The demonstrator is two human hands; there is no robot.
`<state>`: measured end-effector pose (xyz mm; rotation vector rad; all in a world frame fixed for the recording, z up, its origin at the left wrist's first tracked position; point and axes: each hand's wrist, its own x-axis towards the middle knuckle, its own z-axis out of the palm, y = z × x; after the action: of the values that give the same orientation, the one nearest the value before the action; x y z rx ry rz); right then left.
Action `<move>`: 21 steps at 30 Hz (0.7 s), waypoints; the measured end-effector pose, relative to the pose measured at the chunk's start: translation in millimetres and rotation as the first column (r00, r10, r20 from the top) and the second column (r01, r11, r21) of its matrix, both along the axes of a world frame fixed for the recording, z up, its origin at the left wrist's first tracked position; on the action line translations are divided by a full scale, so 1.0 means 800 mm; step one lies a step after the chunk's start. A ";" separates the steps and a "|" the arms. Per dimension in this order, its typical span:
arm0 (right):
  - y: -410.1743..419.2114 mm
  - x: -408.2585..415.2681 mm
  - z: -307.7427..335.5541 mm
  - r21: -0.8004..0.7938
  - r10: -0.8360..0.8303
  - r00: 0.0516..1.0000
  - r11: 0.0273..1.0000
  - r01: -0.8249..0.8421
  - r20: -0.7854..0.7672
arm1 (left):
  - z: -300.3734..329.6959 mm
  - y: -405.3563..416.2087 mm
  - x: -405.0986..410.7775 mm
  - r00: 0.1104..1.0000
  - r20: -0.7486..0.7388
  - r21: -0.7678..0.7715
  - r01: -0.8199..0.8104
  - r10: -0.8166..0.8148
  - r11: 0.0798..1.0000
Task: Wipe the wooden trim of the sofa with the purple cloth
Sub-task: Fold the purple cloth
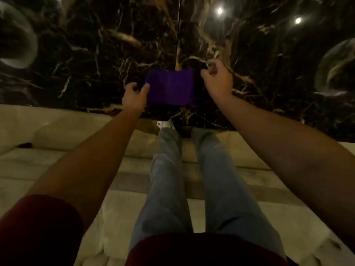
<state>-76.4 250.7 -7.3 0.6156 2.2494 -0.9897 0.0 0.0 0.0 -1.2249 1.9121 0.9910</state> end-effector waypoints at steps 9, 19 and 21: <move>-0.068 0.009 -0.017 0.279 0.689 0.711 0.716 -0.640 -0.139 | -0.005 0.033 0.039 0.824 0.098 0.284 -0.560 0.557 0.778; -0.123 0.031 -0.032 0.238 0.801 0.590 0.556 -0.797 0.103 | -0.024 0.050 0.019 0.666 0.076 0.405 -0.701 0.742 0.587; -0.129 0.016 -0.034 0.109 0.787 0.602 0.592 -0.799 0.137 | -0.025 0.053 0.020 0.622 0.093 0.426 -0.731 0.777 0.534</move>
<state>-63.4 147.2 -34.2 -0.3282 2.1721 -0.3048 16.3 42.3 -19.8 -1.7824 1.0482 1.8453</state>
